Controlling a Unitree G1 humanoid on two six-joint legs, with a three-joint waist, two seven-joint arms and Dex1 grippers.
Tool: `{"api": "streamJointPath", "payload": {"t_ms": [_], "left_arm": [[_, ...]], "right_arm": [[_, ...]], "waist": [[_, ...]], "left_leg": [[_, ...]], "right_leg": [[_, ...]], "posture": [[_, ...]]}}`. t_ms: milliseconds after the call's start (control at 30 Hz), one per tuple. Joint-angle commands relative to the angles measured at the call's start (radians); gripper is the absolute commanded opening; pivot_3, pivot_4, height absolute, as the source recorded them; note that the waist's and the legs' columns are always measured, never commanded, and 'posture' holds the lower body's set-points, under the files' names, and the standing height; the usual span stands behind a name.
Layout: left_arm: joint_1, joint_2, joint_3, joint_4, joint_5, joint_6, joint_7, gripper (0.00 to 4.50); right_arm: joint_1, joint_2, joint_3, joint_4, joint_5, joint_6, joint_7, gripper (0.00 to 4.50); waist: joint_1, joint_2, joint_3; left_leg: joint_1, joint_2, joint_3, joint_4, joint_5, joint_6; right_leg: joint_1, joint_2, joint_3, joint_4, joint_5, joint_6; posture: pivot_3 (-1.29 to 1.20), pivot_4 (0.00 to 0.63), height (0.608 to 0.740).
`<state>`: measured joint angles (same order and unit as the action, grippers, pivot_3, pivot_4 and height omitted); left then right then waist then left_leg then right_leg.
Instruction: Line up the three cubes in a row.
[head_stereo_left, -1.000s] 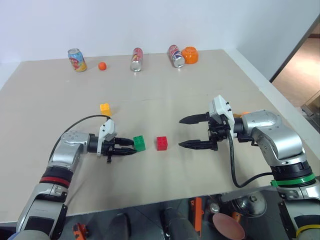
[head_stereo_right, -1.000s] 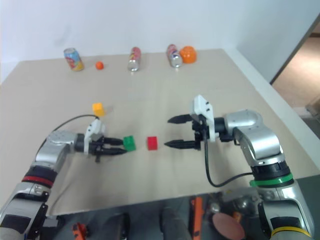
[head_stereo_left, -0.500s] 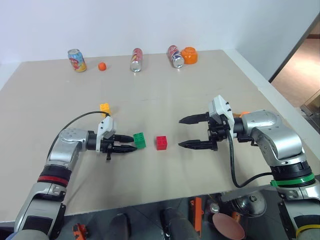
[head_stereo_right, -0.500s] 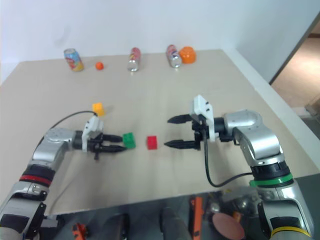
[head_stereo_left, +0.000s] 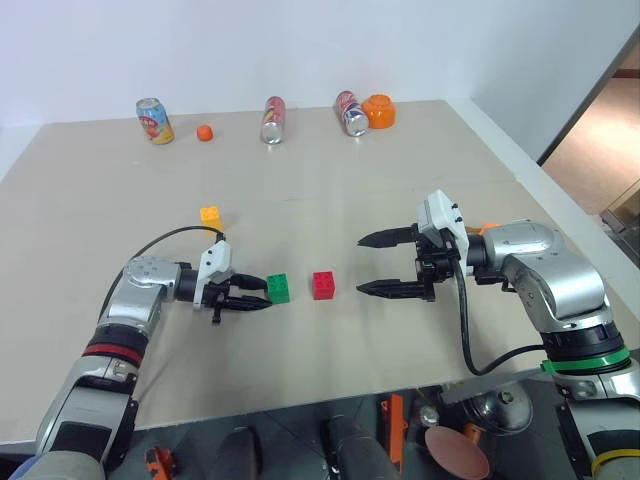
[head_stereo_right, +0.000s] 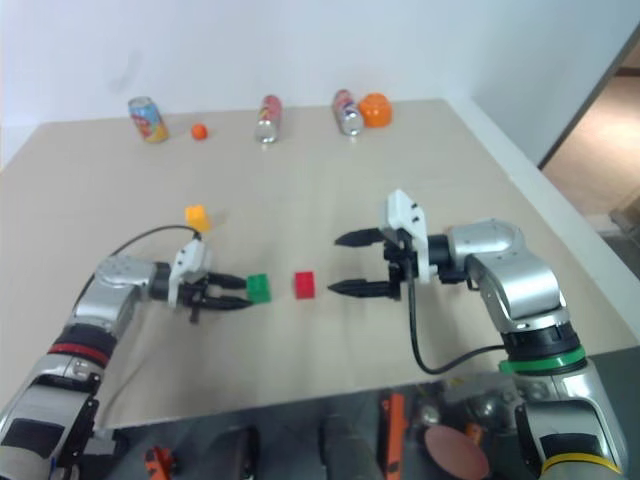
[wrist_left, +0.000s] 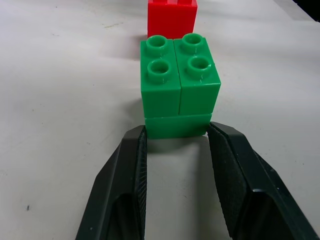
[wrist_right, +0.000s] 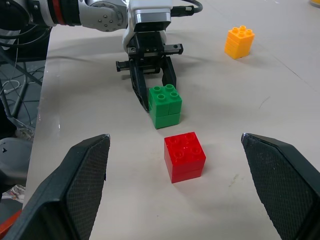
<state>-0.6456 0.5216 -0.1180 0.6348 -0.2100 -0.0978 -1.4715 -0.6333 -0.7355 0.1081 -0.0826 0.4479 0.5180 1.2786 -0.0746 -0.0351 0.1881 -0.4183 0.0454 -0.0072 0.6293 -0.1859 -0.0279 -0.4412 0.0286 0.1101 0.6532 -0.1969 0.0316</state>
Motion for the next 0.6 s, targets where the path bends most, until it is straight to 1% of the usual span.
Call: {"api": "streamJointPath", "payload": {"t_ms": [33, 400, 467, 567, 600], "left_arm": [[-0.025, 0.002, 0.006, 0.018, 0.003, -0.027, -0.009, 1.26], [-0.030, 0.003, 0.000, 0.067, 0.025, -0.076, -0.021, 1.26], [-0.034, 0.004, -0.002, 0.083, 0.038, -0.092, -0.008, 2.29], [-0.037, 0.002, 0.000, 0.094, 0.044, -0.110, -0.002, 3.23], [-0.037, 0.002, 0.001, 0.095, 0.045, -0.120, 0.002, 3.61]], "right_arm": [[0.005, -0.020, -0.034, -0.038, 0.019, 0.002, 0.000, 4.35], [0.003, -0.023, -0.024, -0.040, 0.020, 0.003, 0.011, 4.35], [0.003, -0.023, -0.024, -0.039, 0.019, 0.002, 0.011, 4.35], [0.002, -0.023, -0.024, -0.038, 0.018, 0.001, 0.011, 4.35], [0.001, -0.023, -0.024, -0.038, 0.018, 0.001, 0.011, 4.35]], "waist": [[0.000, 0.000, 0.000], [-0.001, 0.000, 0.000], [-0.001, 0.000, 0.000], [0.000, 0.000, 0.000], [0.000, 0.000, 0.000]], "left_leg": [[0.000, 0.000, 0.000, 0.000, 0.000, 0.000], [0.000, 0.000, 0.000, 0.003, 0.000, 0.000], [0.000, 0.000, 0.000, 0.003, 0.000, 0.000], [0.000, 0.000, 0.000, 0.004, 0.000, 0.000], [0.000, 0.000, 0.000, 0.005, 0.000, 0.000]], "right_leg": [[0.000, 0.000, 0.000, 0.000, 0.000, 0.000], [0.000, 0.000, 0.000, 0.002, 0.000, 0.000], [0.000, 0.001, 0.000, 0.002, 0.000, 0.000], [0.000, 0.001, 0.000, 0.003, -0.001, -0.002], [0.000, 0.000, 0.000, 0.004, -0.001, -0.003]], "posture": [[0.00, 0.150, 0.740], [0.00, 0.150, 0.740], [0.00, 0.150, 0.740], [0.00, 0.150, 0.740], [0.00, 0.150, 0.740]]}}
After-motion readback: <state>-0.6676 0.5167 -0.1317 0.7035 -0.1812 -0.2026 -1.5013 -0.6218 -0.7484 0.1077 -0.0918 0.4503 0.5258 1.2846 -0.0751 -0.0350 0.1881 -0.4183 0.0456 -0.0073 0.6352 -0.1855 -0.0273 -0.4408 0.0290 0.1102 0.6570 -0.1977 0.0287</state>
